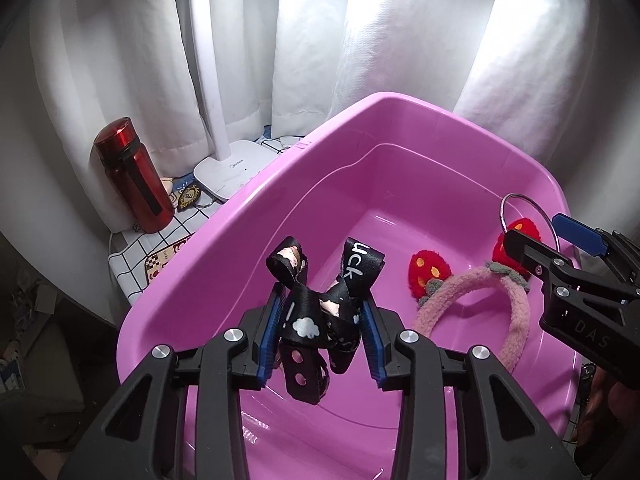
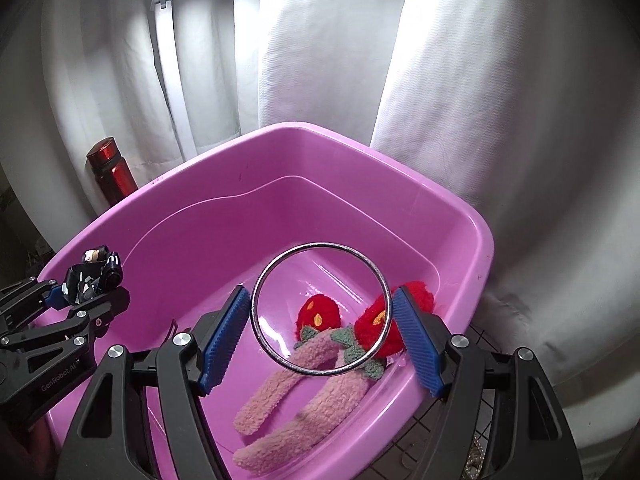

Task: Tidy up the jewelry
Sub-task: 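Release the black clip from the left tool while the right tool drops the silver ring into the tub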

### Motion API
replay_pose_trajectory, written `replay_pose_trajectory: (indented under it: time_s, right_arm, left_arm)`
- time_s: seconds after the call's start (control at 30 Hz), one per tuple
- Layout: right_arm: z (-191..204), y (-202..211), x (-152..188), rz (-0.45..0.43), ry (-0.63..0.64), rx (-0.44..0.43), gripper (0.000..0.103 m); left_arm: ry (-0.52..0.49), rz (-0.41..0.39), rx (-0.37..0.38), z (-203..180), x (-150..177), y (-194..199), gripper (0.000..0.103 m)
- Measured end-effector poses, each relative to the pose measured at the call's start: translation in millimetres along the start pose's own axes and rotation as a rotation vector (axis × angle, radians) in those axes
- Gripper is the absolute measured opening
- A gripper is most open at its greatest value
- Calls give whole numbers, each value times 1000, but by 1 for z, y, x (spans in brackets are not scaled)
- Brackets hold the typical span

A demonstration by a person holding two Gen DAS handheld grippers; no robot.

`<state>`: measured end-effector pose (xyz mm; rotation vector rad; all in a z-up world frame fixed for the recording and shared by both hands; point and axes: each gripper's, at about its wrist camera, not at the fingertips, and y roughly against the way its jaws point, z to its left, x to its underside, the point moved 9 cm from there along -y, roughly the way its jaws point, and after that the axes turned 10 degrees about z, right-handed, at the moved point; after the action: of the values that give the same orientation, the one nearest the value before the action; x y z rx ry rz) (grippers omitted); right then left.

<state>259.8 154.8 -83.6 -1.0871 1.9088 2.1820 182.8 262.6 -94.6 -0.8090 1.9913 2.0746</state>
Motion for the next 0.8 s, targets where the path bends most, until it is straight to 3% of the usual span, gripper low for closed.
replay_pose_trajectory:
  time_s: [0.13, 0.23, 0.27, 0.8]
  right_arm:
    - [-6, -2, 0, 11, -29, -1, 71]
    - [-7, -1, 1, 10, -23, 16, 72]
    - [-7, -1, 1, 11, -21, 17, 72]
    - [-2, 20, 9, -24, -22, 12, 72]
  left_arm:
    - [-5, -3, -15, 2, 1, 1, 46]
    - [9, -23, -10, 5, 1, 6, 72]
    - [11, -36, -13, 6, 0, 9, 74]
    - [27, -42, -18, 8, 11, 23, 74]
